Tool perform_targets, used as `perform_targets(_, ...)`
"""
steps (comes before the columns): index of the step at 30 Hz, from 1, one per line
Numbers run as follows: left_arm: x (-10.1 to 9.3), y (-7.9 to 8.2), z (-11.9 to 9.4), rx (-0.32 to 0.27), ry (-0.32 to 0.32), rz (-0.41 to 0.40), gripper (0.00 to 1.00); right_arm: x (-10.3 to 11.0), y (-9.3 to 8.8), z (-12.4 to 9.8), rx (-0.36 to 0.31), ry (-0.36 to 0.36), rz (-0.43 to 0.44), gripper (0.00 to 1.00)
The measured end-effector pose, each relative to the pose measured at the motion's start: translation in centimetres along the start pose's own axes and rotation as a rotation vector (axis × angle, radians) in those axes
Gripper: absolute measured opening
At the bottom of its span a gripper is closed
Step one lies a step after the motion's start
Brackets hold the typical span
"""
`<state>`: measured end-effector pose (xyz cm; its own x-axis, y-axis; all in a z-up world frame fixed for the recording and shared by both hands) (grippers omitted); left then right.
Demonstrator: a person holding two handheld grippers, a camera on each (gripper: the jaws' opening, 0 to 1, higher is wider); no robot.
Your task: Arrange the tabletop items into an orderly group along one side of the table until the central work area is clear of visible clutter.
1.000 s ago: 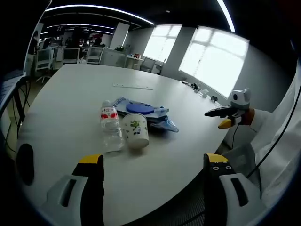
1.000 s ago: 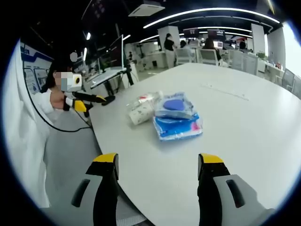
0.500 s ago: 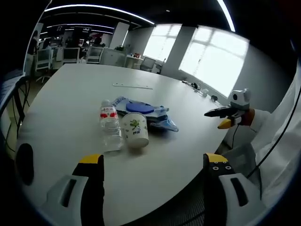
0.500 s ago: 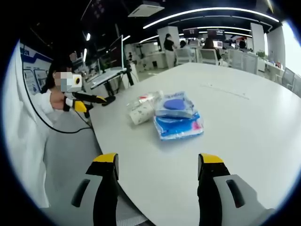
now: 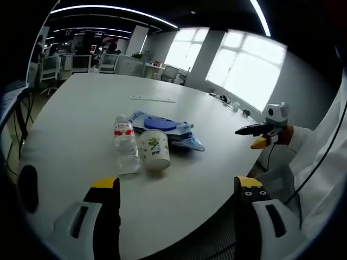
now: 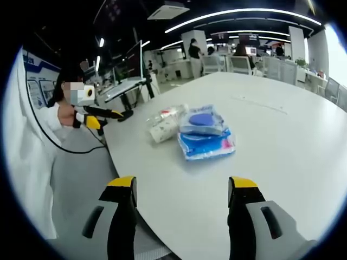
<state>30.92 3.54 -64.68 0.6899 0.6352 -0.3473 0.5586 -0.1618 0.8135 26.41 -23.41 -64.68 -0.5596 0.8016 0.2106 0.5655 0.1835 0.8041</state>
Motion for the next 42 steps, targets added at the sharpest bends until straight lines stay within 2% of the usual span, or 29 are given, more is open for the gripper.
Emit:
perform_targets(22,0.0,-0.1,0.0,0.012,-0.007,0.005,0.89,-0.1,0.4,0.1,-0.002,0.0,-0.004,0.67)
perform_targets(42,0.2,1.5,0.6,0.016,-0.024,0.037,0.89,-0.3,2.1,0.5,-0.019,0.003,-0.022,0.67)
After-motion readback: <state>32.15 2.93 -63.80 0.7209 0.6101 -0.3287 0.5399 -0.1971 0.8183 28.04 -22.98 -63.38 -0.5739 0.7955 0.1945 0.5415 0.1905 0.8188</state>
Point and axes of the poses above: the point that each gripper's makers call its tool centre point, and the gripper's own axes: z roughly forward along the fingers, x roughly to its left, y roughly out of its top, the point moved 1 cm from there along -z, roughly backward along the fingers, and after that the axes turned 1 degree about z, right-handed, at the moved point
